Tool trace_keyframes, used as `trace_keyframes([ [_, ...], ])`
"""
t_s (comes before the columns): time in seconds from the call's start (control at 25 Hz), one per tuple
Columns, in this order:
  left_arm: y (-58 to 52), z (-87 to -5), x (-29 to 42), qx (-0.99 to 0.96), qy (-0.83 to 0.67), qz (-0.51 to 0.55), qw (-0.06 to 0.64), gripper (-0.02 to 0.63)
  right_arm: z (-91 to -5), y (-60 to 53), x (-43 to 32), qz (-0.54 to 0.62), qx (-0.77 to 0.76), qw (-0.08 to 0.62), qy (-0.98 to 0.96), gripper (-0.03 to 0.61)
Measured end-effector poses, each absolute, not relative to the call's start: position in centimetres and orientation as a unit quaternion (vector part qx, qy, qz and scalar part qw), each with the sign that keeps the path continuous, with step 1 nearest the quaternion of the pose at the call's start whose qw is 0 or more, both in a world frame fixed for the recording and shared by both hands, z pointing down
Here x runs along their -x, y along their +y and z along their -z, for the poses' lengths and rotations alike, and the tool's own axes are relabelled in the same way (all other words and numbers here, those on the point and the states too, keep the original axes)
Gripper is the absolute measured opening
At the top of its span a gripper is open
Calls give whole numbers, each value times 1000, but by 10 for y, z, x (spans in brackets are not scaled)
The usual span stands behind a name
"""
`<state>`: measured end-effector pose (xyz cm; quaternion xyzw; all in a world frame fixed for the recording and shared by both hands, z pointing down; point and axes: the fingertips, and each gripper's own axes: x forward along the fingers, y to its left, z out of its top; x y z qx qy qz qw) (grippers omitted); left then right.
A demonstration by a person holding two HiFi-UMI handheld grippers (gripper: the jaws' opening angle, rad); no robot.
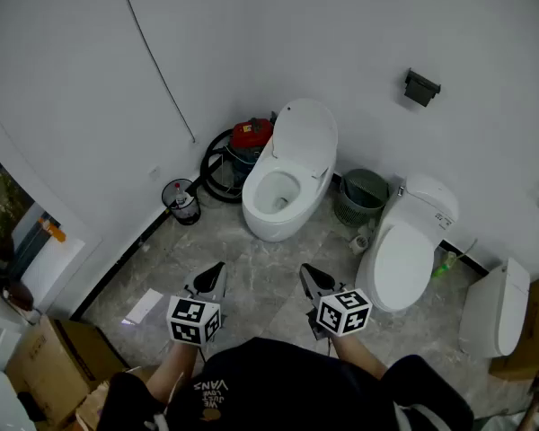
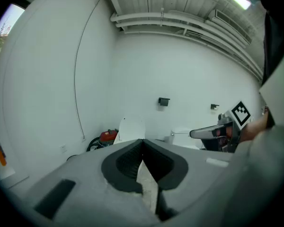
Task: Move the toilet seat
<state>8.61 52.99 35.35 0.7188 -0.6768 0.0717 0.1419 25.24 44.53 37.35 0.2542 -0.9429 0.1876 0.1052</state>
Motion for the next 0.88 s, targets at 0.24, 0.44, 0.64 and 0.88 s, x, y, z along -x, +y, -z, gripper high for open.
trace_keyframes([
  [0.24, 531, -359, -88, -716, -678, -79, 146, 11, -375, 442, -250, -194, -254, 101, -942, -3],
  [0.44, 527, -357, -85, -720, -676, -59, 144, 11, -372, 430, -242, -216, -249, 63, -942, 0],
  [0.64, 509, -355, -77, -750, -647, -29, 138, 190, -380, 410, -228, -227, -268, 67, -934, 141],
  [0.88, 467, -370, -42, -763, -625, -29, 162, 264, -390, 373, -202, -237, -300, 82, -921, 235],
])
